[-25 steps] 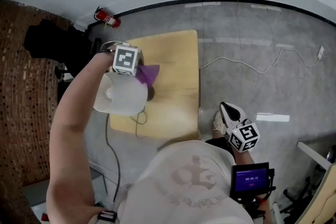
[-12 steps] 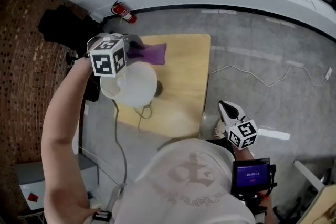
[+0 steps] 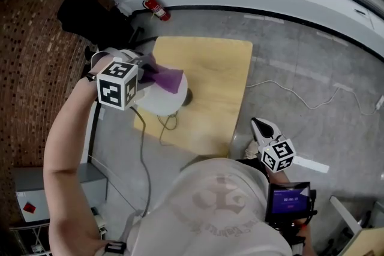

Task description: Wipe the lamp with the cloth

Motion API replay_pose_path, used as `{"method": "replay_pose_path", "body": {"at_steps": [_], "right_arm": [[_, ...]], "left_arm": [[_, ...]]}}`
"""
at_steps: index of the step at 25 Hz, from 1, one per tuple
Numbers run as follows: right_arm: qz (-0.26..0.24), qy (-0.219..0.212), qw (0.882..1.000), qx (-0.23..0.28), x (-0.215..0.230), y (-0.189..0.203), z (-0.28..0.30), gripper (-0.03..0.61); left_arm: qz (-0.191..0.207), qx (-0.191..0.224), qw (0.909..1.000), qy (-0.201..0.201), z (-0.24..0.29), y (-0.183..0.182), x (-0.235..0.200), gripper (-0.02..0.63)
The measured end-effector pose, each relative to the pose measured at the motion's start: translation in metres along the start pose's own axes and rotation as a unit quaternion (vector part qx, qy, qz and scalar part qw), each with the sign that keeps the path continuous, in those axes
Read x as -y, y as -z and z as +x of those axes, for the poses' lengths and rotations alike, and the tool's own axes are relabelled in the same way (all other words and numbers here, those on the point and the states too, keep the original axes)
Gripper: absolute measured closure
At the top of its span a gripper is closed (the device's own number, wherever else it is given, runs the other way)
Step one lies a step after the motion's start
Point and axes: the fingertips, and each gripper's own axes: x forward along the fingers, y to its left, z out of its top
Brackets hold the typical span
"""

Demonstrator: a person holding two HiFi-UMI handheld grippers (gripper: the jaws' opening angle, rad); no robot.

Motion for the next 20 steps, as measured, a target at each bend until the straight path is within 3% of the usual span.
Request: {"method": "replay_pose_path", "body": {"at_steps": [6, 15, 18, 20], "right_arm": [[0.010, 0.001, 1.000, 0.004, 0.004, 0.001, -0.002, 0.565], [0.033, 0.020, 0.999, 0.009, 0.015, 0.009, -0.012, 0.565], [0.040, 0.030, 0.999, 0.008, 0.021, 0.014, -0.022, 0.565], [0.042, 0.033, 0.999, 0.008, 0.025, 0.016, -0.027, 0.565]], "left_arm": [[0.014, -0.025, 0.9993, 0.025, 0.036, -0.009, 0.004, 0.537], [0.060, -0.049, 0.9917, 0.102, 0.111, -0.040, 0.009, 0.537], [0.080, -0.050, 0.9902, 0.103, 0.127, -0.060, 0.018, 0.537], [0.084, -0.042, 0.9921, 0.084, 0.130, -0.076, 0.020, 0.536]]}}
